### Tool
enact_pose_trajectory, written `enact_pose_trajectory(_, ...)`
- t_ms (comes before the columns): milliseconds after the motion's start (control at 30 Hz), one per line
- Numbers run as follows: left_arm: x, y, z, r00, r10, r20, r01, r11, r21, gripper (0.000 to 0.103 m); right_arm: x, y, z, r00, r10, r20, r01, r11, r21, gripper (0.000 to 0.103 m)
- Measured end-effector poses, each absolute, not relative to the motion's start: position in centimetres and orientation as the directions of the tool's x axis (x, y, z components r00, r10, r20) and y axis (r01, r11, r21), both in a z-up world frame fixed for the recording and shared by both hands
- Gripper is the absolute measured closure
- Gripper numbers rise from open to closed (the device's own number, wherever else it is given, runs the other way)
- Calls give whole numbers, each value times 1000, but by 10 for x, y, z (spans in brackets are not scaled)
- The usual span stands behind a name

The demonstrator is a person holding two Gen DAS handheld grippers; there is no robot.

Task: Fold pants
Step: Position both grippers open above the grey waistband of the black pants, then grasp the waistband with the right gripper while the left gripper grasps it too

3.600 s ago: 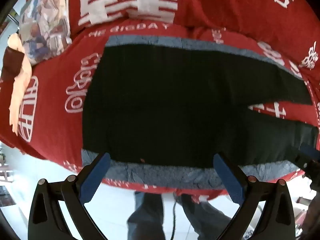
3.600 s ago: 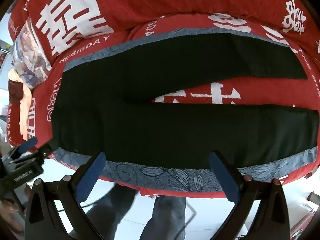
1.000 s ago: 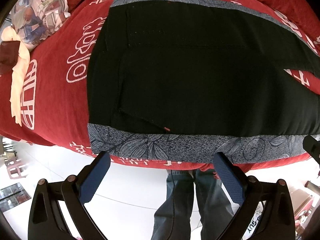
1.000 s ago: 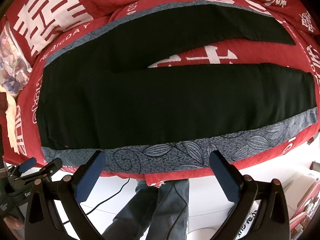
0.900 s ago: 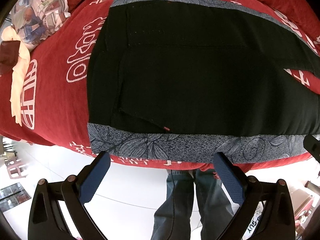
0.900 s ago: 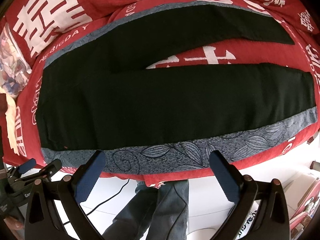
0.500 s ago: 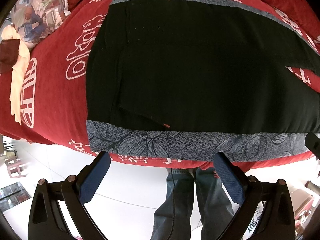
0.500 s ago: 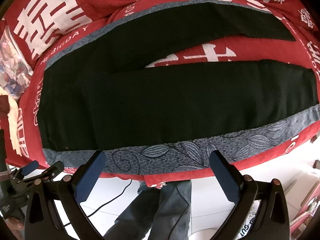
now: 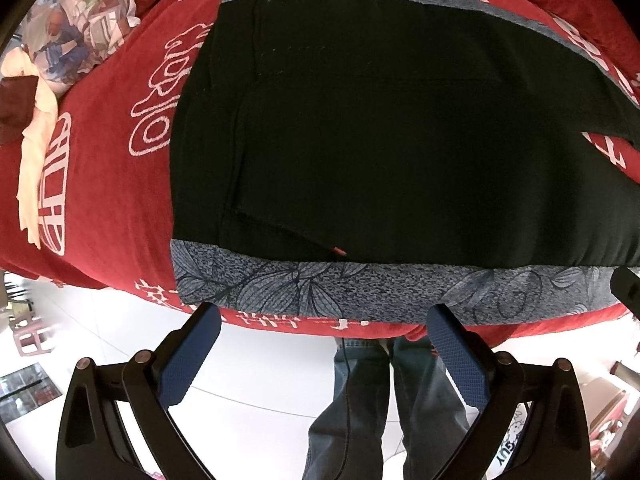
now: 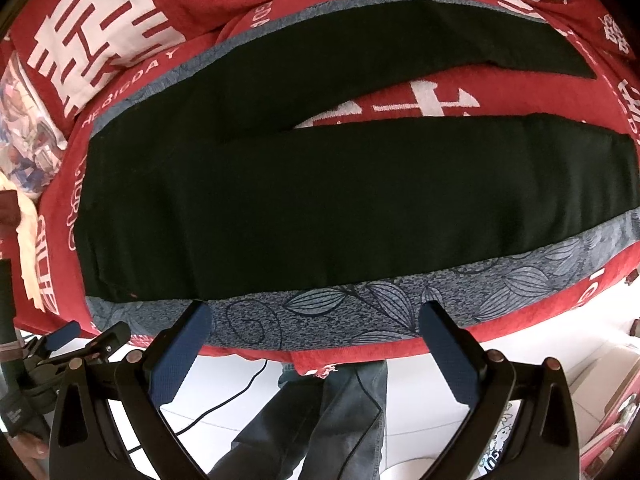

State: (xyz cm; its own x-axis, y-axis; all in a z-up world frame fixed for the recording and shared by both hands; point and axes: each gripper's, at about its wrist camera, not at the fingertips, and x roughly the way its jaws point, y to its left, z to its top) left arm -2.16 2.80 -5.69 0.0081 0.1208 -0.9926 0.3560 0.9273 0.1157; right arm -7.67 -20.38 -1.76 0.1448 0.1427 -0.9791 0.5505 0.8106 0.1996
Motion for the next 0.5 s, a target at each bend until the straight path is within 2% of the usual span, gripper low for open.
enact_pose_trajectory(200,-20,30,-60,3,120,-993,353,929,113,0,-77,-202,-24,161,190,-968,562,789,248,0)
enact_pose_trajectory(500,-17,29,-58,1,118,-993,358,927,111,0,-76,-201,-26,158,182,-970,571,785,240,0)
